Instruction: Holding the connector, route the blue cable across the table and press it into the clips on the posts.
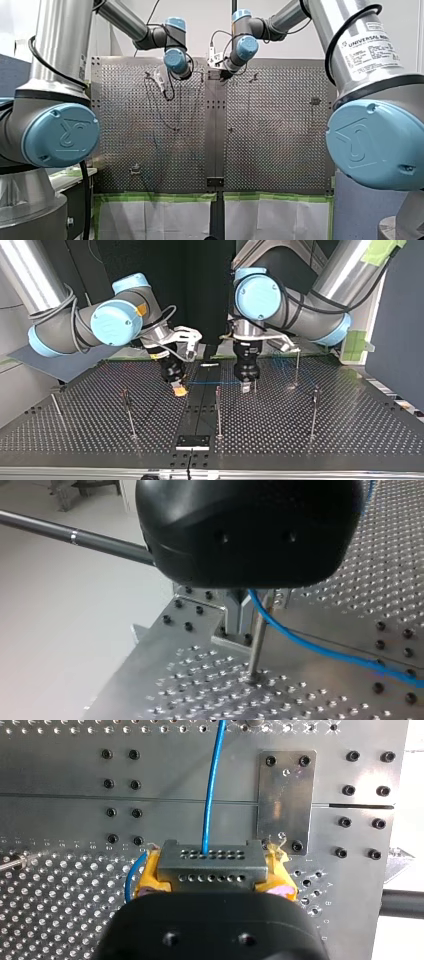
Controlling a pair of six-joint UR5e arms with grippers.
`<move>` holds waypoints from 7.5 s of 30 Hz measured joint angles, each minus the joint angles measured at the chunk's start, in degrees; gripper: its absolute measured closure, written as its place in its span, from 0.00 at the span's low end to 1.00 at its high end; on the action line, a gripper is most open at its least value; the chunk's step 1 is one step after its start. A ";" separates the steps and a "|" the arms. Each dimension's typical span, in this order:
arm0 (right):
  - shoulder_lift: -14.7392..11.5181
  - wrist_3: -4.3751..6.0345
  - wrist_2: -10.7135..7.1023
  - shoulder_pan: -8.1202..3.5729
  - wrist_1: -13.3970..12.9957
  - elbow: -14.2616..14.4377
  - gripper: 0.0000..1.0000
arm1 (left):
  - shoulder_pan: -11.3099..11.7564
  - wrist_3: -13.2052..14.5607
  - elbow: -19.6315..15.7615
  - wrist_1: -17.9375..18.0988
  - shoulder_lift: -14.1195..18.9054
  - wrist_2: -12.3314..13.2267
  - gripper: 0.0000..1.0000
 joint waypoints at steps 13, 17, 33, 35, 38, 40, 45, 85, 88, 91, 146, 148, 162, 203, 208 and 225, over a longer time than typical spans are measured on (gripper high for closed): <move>0.41 0.53 -4.78 -3.06 -0.01 -1.48 1.00 | 1.43 0.03 1.93 1.79 -3.78 3.87 1.00; 1.10 0.69 -5.47 -3.65 0.16 -2.50 1.00 | 2.36 0.10 3.05 1.33 -4.65 4.77 1.00; 2.73 0.83 -6.62 -5.69 -0.10 -3.86 1.00 | 4.76 1.14 9.18 -1.24 -10.08 6.82 1.00; 2.74 0.79 -6.61 -6.06 -0.17 -3.88 1.00 | 5.10 1.15 10.31 -1.46 -10.39 6.94 1.00; 2.74 0.74 -6.61 -6.47 -0.21 -3.88 1.00 | 5.43 1.16 11.13 -1.67 -10.53 7.06 1.00; 2.75 0.66 -6.63 -6.64 -0.23 -3.87 1.00 | 5.58 1.11 11.33 -1.78 -10.53 7.31 1.00; 2.73 0.48 -6.64 -6.81 -0.24 -3.86 1.00 | 5.48 0.95 11.43 -2.72 -10.52 8.10 0.56; 0.75 -0.71 -3.94 -7.50 0.34 -3.83 1.00 | 0.22 0.37 2.94 -14.46 2.55 9.12 0.00; 0.71 -0.68 -3.93 -7.51 0.41 -3.79 1.00 | -0.67 0.77 2.84 -14.45 3.35 9.09 0.00; 0.67 -0.68 -3.76 -7.60 0.45 -3.75 1.00 | -1.98 0.85 2.86 -13.53 3.63 8.24 0.00; 0.49 -1.10 -1.93 -8.30 0.76 -2.89 1.00 | -10.08 2.27 24.20 -13.69 -16.15 -1.56 0.00; 0.48 -1.10 -1.93 -8.30 0.75 -2.89 1.00 | -9.79 2.29 25.48 -13.91 -17.42 -1.60 0.00; 0.51 -1.19 -1.91 -8.38 0.73 -2.89 1.00 | -10.72 3.64 28.72 -15.78 -19.62 -4.52 0.36; 0.59 -0.82 -1.88 -8.26 -0.23 4.88 1.00 | -13.09 3.74 18.35 -8.44 -19.58 -9.77 1.00; 0.60 -0.80 -1.60 -8.51 -0.98 7.67 1.00 | -13.09 3.68 15.39 -5.47 -19.64 -9.10 1.00; 0.64 -1.83 -2.91 -8.98 -5.69 16.67 1.00 | -13.08 3.86 5.87 4.05 -22.42 -3.44 1.00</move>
